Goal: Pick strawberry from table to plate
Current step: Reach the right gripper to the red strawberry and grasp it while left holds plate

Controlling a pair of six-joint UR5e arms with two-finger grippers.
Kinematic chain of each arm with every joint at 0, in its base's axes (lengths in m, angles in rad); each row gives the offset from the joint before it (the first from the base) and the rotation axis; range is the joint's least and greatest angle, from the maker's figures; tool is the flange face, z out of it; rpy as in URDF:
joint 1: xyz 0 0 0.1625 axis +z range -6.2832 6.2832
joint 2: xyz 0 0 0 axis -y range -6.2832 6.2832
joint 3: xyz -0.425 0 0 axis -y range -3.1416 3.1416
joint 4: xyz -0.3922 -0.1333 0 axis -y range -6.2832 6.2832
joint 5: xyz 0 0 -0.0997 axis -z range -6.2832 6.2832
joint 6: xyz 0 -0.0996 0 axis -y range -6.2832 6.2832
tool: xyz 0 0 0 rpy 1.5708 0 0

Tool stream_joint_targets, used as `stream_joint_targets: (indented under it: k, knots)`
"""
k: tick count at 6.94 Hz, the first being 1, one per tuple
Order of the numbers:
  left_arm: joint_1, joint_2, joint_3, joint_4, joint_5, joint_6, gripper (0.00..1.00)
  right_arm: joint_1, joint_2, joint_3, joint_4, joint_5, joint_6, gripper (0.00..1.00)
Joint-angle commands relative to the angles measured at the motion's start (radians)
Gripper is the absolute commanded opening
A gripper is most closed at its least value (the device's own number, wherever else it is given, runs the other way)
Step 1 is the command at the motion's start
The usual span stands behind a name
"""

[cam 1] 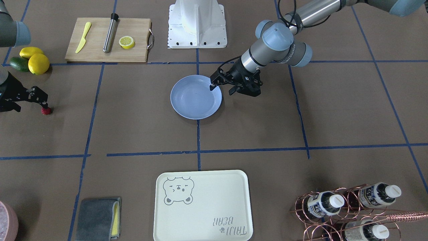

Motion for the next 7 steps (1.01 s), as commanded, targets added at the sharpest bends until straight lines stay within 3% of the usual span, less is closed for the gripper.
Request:
stream_joint_targets:
  k: [1, 3, 4, 5, 6, 7]
  knots:
    - [0.0, 0.001, -0.002, 0.0, 0.002, -0.003, 0.95, -0.022, 0.014, -0.035, 0.059, 0.0, 0.06, 1.0]
    - [0.0, 0.003, -0.004, 0.001, 0.037, -0.009, 0.95, -0.054, 0.014, -0.046, 0.06, -0.001, 0.061, 0.98]
    - [0.0, 0.003, -0.005, 0.001, 0.037, -0.009, 0.95, -0.06, 0.014, -0.046, 0.06, -0.001, 0.06, 0.76]
    - [0.002, 0.003, -0.008, 0.001, 0.037, -0.011, 0.95, -0.06, 0.014, -0.037, 0.06, 0.007, 0.06, 0.3]
    - [0.0, 0.003, -0.01, 0.001, 0.037, -0.011, 0.95, -0.059, 0.035, -0.035, 0.059, 0.007, 0.06, 0.09]
    - [0.0, 0.003, -0.011, 0.001, 0.037, -0.011, 0.95, -0.059, 0.039, -0.035, 0.056, 0.007, 0.058, 0.0]
